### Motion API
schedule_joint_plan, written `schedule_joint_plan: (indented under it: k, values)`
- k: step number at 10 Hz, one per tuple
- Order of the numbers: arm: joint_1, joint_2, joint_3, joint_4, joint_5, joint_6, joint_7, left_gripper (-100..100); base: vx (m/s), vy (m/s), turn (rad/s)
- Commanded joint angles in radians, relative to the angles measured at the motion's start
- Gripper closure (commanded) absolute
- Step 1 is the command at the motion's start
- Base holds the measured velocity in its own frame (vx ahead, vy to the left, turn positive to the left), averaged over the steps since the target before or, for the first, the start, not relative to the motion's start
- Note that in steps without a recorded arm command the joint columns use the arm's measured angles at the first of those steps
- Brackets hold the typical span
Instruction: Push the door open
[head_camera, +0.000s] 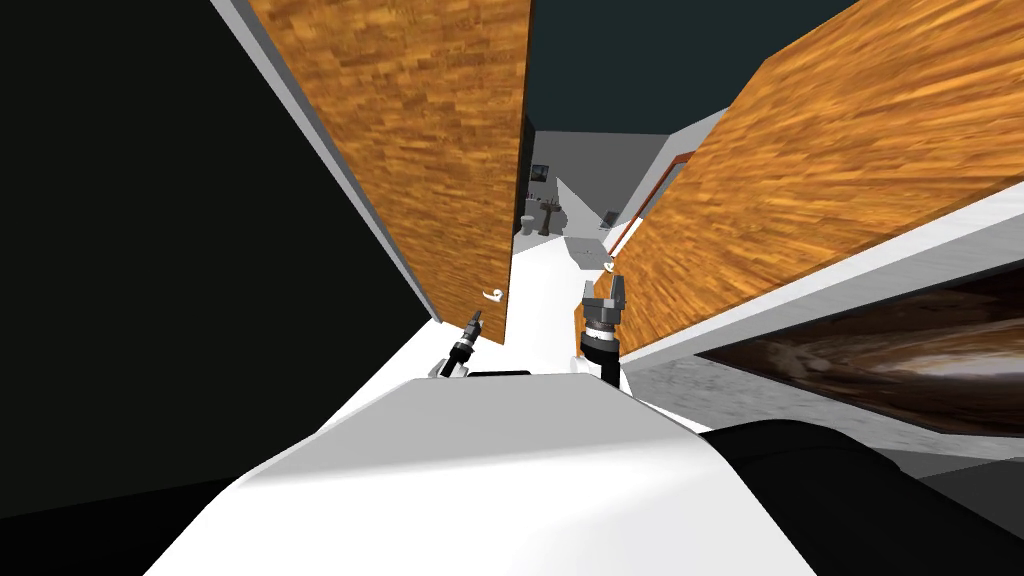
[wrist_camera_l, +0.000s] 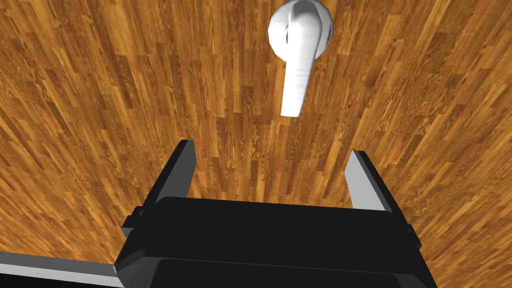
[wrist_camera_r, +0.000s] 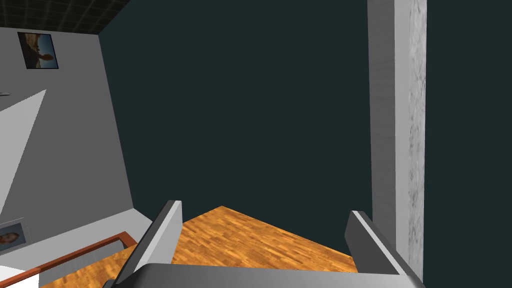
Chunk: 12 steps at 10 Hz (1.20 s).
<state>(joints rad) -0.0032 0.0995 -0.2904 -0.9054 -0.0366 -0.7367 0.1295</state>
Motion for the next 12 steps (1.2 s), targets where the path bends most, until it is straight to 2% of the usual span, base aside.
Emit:
schedule_joint_plan:
  k: [1, 4, 5, 12]
  values:
    - [-0.015, 0.001, -0.011, 0.038, 0.001, -0.009, 0.002, -100, 0.088, 0.073, -0.089]
    - [-0.033, 0.0, -0.025, 0.09, 0.001, -0.021, 0.002, -100, 0.062, 0.064, -0.061]
    - [-0.032, 0.002, -0.021, 0.083, 0.001, -0.02, 0.003, -100, 0.023, 0.026, -0.015]
    - [-0.048, -0.015, 0.0, 0.115, 0.008, -0.027, -0.011, -100, 0.19, -0.056, -0.033]
